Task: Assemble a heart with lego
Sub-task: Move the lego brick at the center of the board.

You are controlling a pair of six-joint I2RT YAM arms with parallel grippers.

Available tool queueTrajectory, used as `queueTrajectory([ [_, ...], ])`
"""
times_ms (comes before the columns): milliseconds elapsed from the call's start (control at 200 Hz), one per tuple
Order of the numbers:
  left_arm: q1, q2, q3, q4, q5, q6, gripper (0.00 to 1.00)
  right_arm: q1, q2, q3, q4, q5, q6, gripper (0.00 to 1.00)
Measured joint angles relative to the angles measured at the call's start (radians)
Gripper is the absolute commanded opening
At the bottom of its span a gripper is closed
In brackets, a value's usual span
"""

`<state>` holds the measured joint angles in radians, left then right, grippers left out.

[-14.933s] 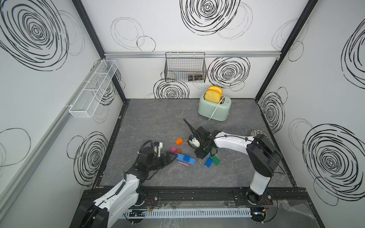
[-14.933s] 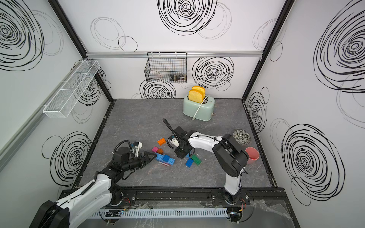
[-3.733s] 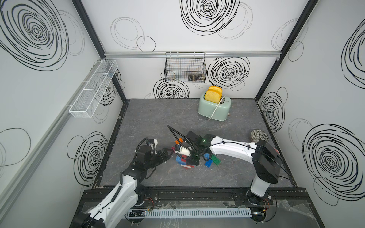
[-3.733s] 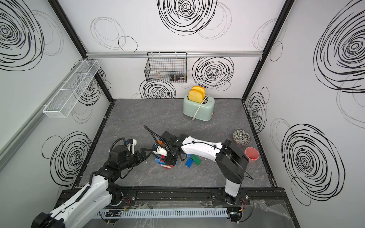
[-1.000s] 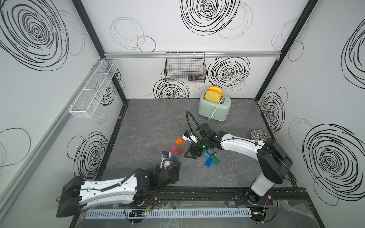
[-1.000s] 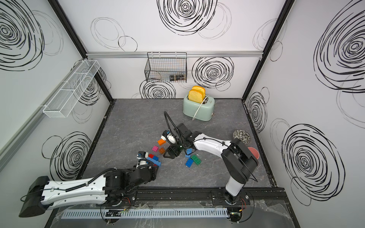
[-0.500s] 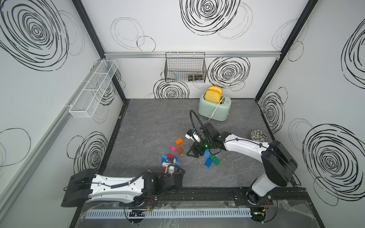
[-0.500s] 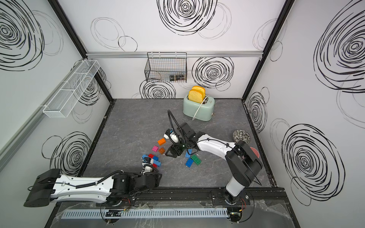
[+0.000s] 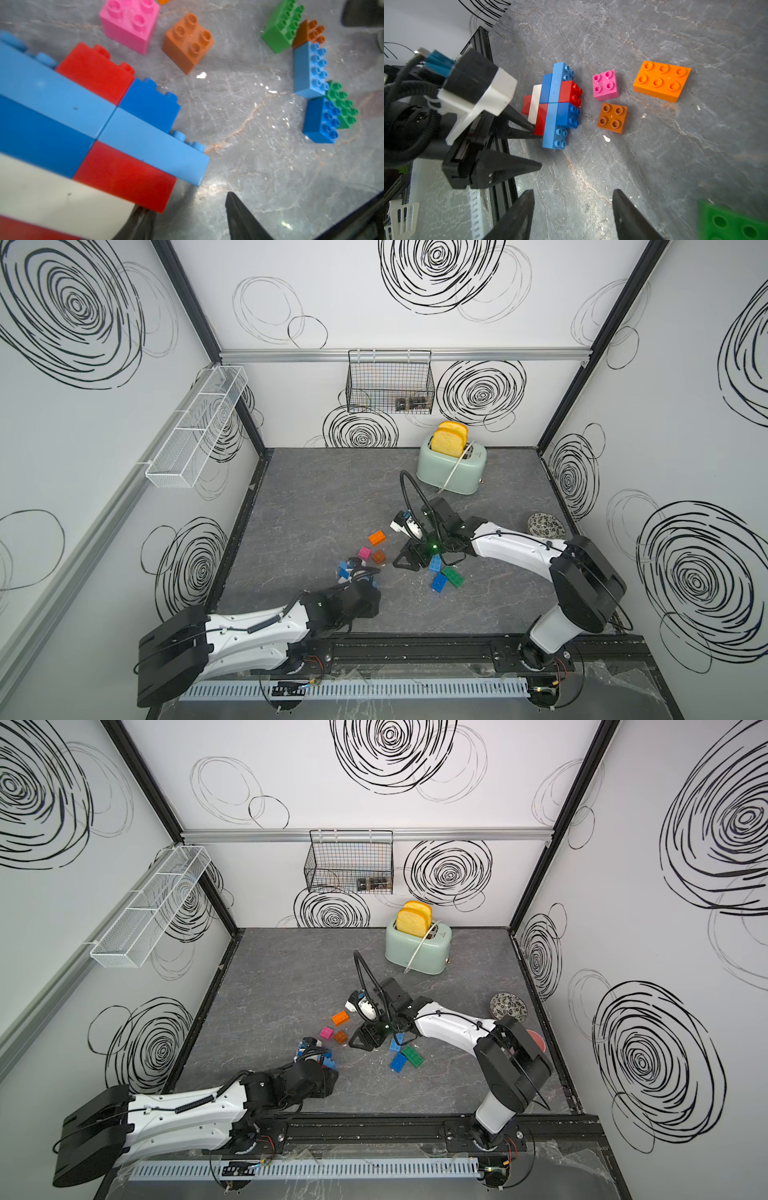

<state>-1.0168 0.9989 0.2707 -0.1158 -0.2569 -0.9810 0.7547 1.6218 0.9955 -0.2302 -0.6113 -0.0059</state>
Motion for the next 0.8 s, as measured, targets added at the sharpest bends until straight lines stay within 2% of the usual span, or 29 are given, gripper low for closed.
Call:
queueTrajectory([
  [285,0.236,0.002,-0.019,0.054,0.066,0.124,0.60,-0.016,0.018,0.000,0.000,-0.010,0.000,0.62],
  [600,0.567,0.056,-0.019,0.146,0.171,0.287,0.61,-0.019,0.029,0.000,0.000,-0.011,-0.001,0.61],
  [801,0.637,0.180,0.034,0.224,0.223,0.358,0.62,-0.019,0.029,0.000,0.000,-0.011,-0.001,0.61],
])
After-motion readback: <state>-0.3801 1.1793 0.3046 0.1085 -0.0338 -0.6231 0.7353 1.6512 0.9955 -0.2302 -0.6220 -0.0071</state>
